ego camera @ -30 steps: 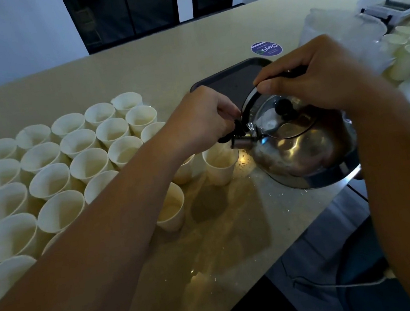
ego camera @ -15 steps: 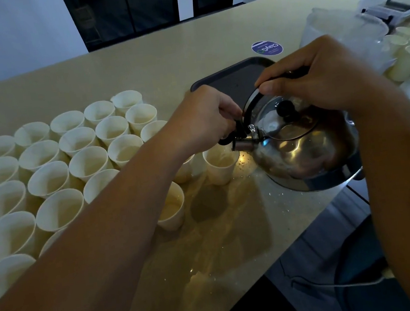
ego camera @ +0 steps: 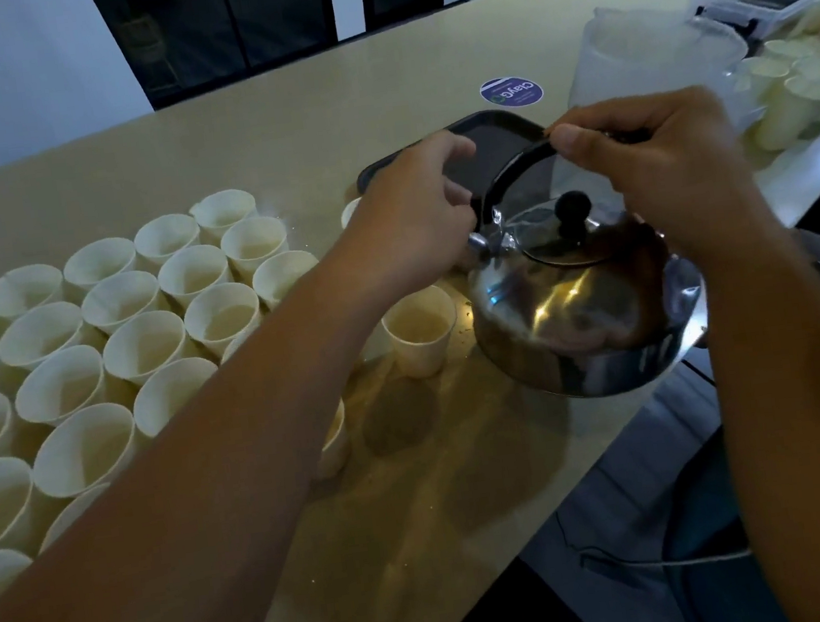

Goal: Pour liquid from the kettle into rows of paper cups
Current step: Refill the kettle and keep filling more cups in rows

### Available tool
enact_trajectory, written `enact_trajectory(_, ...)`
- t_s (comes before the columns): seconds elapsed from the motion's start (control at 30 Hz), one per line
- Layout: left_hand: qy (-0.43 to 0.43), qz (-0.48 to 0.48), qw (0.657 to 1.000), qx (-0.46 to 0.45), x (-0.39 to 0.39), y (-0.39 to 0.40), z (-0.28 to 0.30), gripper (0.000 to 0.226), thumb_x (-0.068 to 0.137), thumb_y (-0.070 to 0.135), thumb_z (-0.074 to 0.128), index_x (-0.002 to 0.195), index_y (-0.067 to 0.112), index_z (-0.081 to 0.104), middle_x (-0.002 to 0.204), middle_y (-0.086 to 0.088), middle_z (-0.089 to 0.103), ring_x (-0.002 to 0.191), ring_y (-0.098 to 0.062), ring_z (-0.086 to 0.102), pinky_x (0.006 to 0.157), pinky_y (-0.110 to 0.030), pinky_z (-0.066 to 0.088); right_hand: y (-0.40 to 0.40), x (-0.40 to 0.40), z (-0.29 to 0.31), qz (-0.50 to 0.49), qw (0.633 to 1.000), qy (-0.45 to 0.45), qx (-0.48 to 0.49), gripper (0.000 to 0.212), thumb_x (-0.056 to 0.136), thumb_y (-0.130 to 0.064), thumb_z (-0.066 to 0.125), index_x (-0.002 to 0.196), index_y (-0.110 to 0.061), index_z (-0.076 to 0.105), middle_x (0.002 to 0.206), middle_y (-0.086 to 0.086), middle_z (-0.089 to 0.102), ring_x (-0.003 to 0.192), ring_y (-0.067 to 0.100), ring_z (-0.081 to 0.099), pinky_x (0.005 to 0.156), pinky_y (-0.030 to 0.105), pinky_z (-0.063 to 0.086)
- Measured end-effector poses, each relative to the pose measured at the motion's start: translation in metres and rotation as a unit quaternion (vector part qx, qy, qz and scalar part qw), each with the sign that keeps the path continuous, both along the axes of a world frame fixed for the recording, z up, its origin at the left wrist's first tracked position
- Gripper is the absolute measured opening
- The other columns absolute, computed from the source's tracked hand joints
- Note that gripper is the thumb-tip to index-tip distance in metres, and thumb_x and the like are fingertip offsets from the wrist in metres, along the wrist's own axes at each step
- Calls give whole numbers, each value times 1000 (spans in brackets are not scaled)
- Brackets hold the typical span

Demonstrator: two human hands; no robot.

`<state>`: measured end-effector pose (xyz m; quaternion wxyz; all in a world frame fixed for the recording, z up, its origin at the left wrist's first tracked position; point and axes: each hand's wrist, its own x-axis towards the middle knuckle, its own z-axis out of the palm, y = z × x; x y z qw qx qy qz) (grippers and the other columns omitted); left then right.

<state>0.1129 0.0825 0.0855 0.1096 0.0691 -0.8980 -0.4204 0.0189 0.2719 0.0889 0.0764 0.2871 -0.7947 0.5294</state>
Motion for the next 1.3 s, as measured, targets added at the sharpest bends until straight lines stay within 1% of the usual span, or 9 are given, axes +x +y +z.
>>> enact_trajectory(0.1,2,-3,999,36,-9,9,-9,56,91,3,60,142,26,48,128,4,63,110,-11,63,91,-37,57,2,-8,-11,-44,997,-10,-62,15,91,-23,74,106,-23,74,75,-31,71,77,-9,67,73,10,49)
enact_trajectory(0.2,1,-6,1000,31,-22,16,-17,59,90,1,59,143,23,47,141,3,57,127,-11,55,101,-38,52,4,-20,-24,-61,993,-27,-97,8,92,-25,73,100,-26,75,72,-29,70,73,-8,65,71,12,49)
enact_trajectory(0.43,-48,-33,998,-26,-55,26,-24,70,87,-4,61,148,23,40,152,0,46,136,-18,47,103,-39,50,7,-42,-47,-81,990,-18,-119,12,91,-25,73,90,-37,73,77,-25,73,80,-3,68,79,20,55)
enact_trajectory(0.63,-72,-50,995,-40,-77,24,-33,78,88,2,66,153,25,30,153,1,46,134,-17,50,106,-29,43,9,-56,-60,-99,989,-10,-111,9,93,-27,71,98,-34,73,82,-21,72,83,0,69,81,21,56)
enact_trajectory(0.8,-70,-44,995,-60,-90,20,-35,73,86,-1,59,150,24,34,149,4,50,129,-16,54,90,-20,39,6,-65,-71,-126,987,0,-99,10,93,-32,69,103,-31,73,84,-18,71,81,0,66,80,23,56)
enact_trajectory(0.97,-70,-54,993,-80,-94,18,-33,69,90,1,58,151,24,35,148,3,51,134,-13,49,93,-18,36,5,-69,-78,-151,986,14,-62,22,98,-38,61,111,-25,74,87,-16,67,79,-4,61,75,16,51)
enact_trajectory(1.07,-62,-48,994,-82,-87,19,-22,64,92,6,58,149,27,38,140,5,54,127,-9,49,90,-14,34,6,-66,-78,-183,982,46,-18,31,98,-42,58,120,-25,71,105,-8,66,98,2,59,83,9,44)
enact_trajectory(1.17,-45,-36,994,-95,-66,15,-8,50,92,12,59,138,29,50,119,10,58,107,-5,52,74,-8,36,4,-50,-72,-227,961,155,-10,28,97,-34,61,118,-20,71,116,10,62,116,12,50,92,5,31)
enact_trajectory(1.3,-63,-14,991,-120,-21,-3,-4,29,94,20,61,119,35,62,100,15,64,90,1,58,71,-15,42,-9,-17,-70,-108,972,204,-43,15,99,-16,60,103,-6,71,92,4,67,87,-6,56,76,15,45)
